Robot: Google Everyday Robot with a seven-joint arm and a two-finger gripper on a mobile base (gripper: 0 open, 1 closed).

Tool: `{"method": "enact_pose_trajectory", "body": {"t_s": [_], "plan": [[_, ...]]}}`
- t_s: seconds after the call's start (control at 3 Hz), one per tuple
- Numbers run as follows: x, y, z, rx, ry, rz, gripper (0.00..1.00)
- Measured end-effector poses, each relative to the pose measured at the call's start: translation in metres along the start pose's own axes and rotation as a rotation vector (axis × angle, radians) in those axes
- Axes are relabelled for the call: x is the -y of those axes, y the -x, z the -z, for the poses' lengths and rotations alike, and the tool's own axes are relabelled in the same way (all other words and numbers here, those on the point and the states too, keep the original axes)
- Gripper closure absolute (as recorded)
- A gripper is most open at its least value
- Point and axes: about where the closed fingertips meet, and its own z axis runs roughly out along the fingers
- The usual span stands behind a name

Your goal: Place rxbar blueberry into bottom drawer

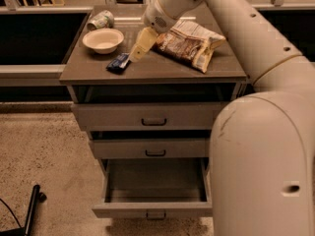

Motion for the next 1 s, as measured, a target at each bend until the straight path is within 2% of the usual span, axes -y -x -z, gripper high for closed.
{"method": "enact_pose_trajectory", "body": {"t_s": [0.33,0.67,1.0], "plan": [[0.003,0.023,-0.033,0.074,0.027,-0.056,0.0],[0.0,0.032,-0.062,0.071,0.034,-0.084,0.0],[0.005,0.026,-0.082,0.058,0.017,-0.124,0.0]]}}
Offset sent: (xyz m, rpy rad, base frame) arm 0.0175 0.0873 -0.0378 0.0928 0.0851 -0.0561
